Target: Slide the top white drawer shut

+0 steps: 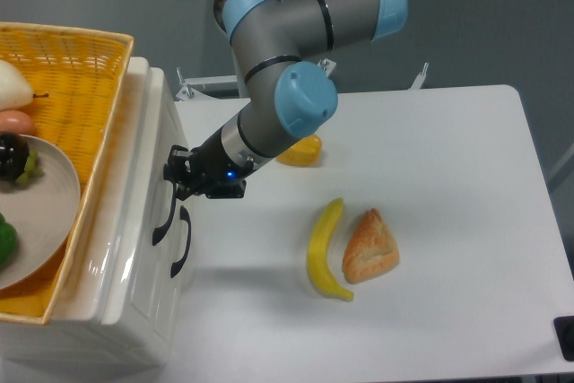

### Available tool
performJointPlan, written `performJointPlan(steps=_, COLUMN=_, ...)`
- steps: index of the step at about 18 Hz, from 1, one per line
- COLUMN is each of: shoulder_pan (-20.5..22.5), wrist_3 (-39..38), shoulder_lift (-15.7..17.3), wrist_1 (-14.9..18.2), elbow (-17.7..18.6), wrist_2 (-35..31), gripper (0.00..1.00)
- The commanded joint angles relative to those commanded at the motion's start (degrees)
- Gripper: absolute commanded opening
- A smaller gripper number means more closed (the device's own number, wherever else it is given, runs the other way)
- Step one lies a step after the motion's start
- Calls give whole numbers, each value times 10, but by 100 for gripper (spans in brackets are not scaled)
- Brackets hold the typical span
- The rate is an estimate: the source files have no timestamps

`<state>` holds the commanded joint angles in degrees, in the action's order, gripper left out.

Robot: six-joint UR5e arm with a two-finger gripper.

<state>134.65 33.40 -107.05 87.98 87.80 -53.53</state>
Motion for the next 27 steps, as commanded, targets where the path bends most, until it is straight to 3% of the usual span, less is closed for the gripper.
performJointPlan(steps=7, shoulder_pan=-11, wrist_3=0, shoulder_lift=-4, wrist_1=-9, elbow=0, wrist_2=-1, gripper=5)
performJointPlan(steps=10, shoulder_pan=-4, wrist_3=4, shoulder_lift=-4, wrist_1=-12, elbow=0, wrist_2=-4, gripper=12)
performJointPlan(steps=15, shoulder_pan=54, wrist_3=8, shoulder_lift=1, wrist_1=-18, elbow=-3, wrist_2=-28, gripper=22)
performJointPlan(steps=27, shoulder_pan=163, wrist_3=26, shoulder_lift=-12, wrist_1=-106, elbow=-5, wrist_2=-183, gripper=49)
